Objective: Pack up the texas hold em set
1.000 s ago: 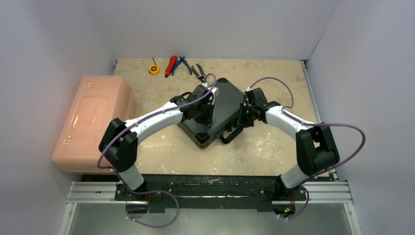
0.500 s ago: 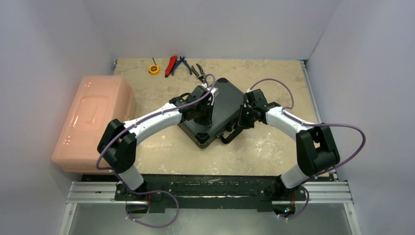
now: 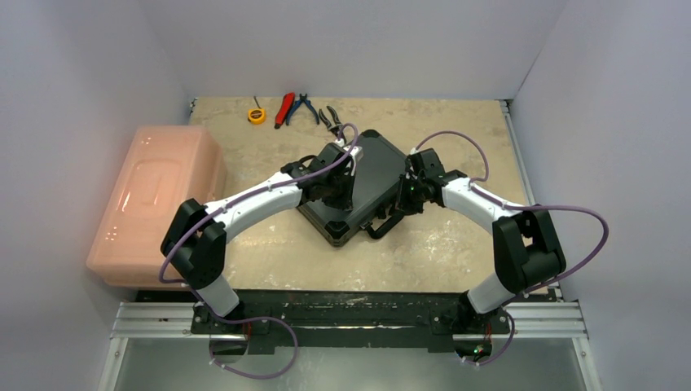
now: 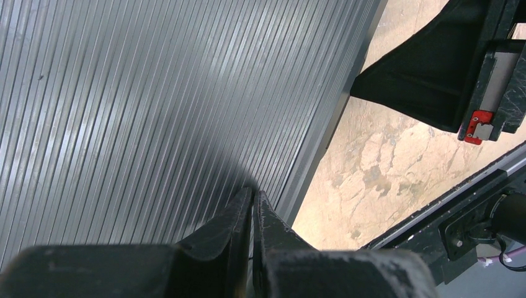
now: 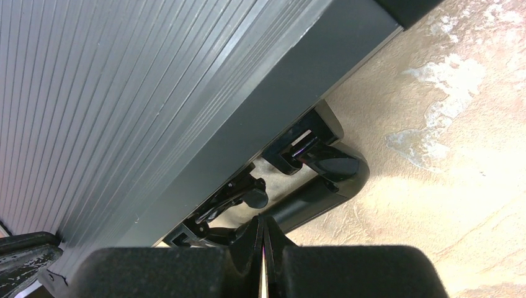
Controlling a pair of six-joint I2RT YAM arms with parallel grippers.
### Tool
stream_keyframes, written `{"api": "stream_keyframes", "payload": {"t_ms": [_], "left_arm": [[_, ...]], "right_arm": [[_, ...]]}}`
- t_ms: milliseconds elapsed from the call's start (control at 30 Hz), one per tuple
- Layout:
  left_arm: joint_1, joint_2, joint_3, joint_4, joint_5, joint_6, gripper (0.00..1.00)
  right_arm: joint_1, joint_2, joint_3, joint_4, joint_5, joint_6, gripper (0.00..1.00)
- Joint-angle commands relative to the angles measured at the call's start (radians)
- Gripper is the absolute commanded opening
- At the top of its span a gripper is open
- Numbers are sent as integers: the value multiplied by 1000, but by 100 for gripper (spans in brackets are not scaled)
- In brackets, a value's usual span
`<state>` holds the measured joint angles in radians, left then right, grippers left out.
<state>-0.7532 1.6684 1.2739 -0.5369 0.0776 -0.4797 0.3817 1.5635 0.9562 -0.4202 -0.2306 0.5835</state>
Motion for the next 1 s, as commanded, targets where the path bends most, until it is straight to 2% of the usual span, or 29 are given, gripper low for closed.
{"api": "stream_keyframes", "payload": {"t_ms": [0, 967], "left_arm": [[-3, 8, -50, -97, -1, -7, 5], [-4, 12, -47, -96, 1, 8, 5]], "right_arm": [[10, -1, -7, 1, -22, -3, 1], [22, 22, -16, 12, -27, -2, 0]]}}
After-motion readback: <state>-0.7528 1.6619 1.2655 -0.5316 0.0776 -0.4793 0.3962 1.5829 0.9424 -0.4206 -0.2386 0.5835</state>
